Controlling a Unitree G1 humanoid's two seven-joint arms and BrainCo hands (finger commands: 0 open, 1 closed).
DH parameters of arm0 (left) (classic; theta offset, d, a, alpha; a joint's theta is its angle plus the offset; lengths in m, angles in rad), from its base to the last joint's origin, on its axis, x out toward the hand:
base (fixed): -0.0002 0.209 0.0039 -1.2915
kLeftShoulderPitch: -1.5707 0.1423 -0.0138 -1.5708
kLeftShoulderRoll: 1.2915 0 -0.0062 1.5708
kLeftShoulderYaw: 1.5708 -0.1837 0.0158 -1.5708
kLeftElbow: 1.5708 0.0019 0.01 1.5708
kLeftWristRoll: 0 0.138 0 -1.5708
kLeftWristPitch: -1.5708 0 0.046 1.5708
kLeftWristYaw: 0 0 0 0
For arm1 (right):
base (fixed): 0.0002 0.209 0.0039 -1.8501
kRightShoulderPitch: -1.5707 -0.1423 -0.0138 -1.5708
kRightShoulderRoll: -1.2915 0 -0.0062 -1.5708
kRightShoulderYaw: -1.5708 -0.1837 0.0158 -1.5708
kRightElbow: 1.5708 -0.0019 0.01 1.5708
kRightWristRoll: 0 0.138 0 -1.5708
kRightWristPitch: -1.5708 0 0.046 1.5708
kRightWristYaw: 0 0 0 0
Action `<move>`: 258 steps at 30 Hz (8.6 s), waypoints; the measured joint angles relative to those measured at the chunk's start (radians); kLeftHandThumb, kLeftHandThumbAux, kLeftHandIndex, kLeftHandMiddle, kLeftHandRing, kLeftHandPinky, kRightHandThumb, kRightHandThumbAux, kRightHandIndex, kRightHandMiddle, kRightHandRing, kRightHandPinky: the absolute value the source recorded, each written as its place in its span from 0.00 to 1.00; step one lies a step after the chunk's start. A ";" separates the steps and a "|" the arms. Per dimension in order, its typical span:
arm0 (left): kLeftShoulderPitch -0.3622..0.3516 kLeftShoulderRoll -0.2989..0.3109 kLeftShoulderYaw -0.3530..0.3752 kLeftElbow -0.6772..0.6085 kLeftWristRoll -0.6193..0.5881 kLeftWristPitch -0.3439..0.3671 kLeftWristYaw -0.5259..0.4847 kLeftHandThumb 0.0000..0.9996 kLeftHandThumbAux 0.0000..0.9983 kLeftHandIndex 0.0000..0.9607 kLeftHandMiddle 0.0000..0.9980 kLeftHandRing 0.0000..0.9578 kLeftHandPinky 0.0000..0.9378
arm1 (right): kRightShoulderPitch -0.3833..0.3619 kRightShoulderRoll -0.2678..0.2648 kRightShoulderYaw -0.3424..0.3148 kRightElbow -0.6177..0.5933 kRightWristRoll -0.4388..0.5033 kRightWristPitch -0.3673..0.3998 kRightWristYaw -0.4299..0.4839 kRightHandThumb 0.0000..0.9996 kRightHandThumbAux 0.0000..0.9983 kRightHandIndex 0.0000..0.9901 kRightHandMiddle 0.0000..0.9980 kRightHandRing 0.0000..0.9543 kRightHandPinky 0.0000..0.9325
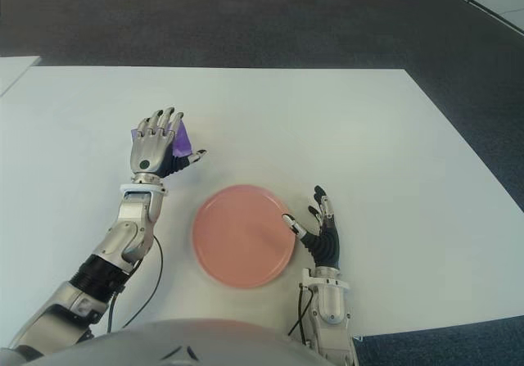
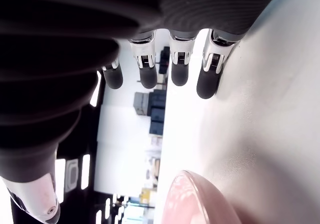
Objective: Put the tissue paper into the plate.
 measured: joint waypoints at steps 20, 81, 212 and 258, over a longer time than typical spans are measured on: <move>-0.085 -0.009 -0.022 0.171 -0.032 0.012 0.071 0.18 0.25 0.10 0.00 0.00 0.00 | -0.024 -0.005 -0.016 0.047 0.029 -0.045 0.011 0.11 0.68 0.01 0.04 0.01 0.00; -0.182 0.010 -0.057 0.359 -0.157 0.066 0.144 0.13 0.29 0.10 0.02 0.00 0.03 | -0.047 -0.013 -0.045 0.088 0.037 -0.093 0.018 0.09 0.65 0.02 0.05 0.02 0.00; -0.398 -0.148 -0.072 0.752 -0.331 0.197 0.229 0.13 0.29 0.13 0.09 0.06 0.05 | -0.048 0.002 -0.059 0.102 0.058 -0.127 0.006 0.07 0.60 0.04 0.06 0.02 0.00; -0.461 -0.164 -0.070 0.975 -0.363 0.045 0.247 0.14 0.33 0.09 0.10 0.10 0.14 | 0.005 0.001 -0.067 0.039 0.059 -0.084 0.008 0.09 0.53 0.08 0.15 0.06 0.00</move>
